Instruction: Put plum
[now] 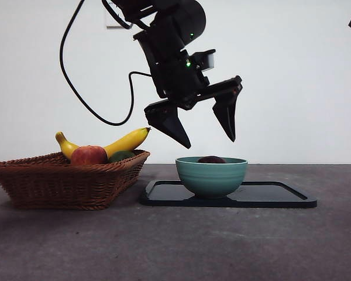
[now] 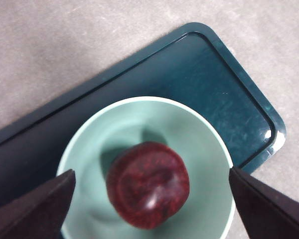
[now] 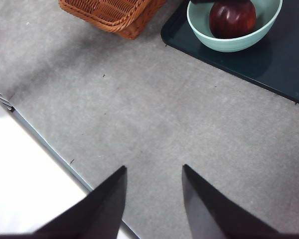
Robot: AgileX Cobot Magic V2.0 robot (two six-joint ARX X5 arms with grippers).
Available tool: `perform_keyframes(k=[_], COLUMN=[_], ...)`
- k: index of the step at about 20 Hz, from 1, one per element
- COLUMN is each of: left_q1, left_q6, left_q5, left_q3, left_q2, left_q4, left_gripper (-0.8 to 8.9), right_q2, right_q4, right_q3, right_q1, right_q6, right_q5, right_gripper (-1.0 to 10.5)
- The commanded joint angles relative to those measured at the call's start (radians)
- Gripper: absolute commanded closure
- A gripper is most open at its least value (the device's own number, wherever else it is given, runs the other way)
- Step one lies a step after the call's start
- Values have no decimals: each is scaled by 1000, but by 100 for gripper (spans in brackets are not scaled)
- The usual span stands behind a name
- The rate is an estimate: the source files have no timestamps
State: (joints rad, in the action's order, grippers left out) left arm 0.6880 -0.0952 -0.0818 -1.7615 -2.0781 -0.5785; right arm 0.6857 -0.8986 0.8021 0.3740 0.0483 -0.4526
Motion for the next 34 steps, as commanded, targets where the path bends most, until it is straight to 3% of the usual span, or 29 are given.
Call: perform_keyframes(k=[1,18,24,26,34], left_q1=[14,33,34,34,34], left_q6=[5,16,16,32,35], left_q5=[9,36,37,36,36], left_q3=[-29,-29,-29,-29,-30], left_q2=[-34,-113,-113,-113,-112], left_q4=[23,17,10,-4,-12], left_gripper=[323,328,396,470,543], right_q2=[5,5,5,5,5], right_q4=[6,7,8,10,23], right_q3=[8,8,8,8,8], right_q1=[6,6,6,6,6], right_q6=[-8,-9,-11,-12,-12], right_q5=[-3,-3,1,2,8], right_gripper=[770,770,771,771,770])
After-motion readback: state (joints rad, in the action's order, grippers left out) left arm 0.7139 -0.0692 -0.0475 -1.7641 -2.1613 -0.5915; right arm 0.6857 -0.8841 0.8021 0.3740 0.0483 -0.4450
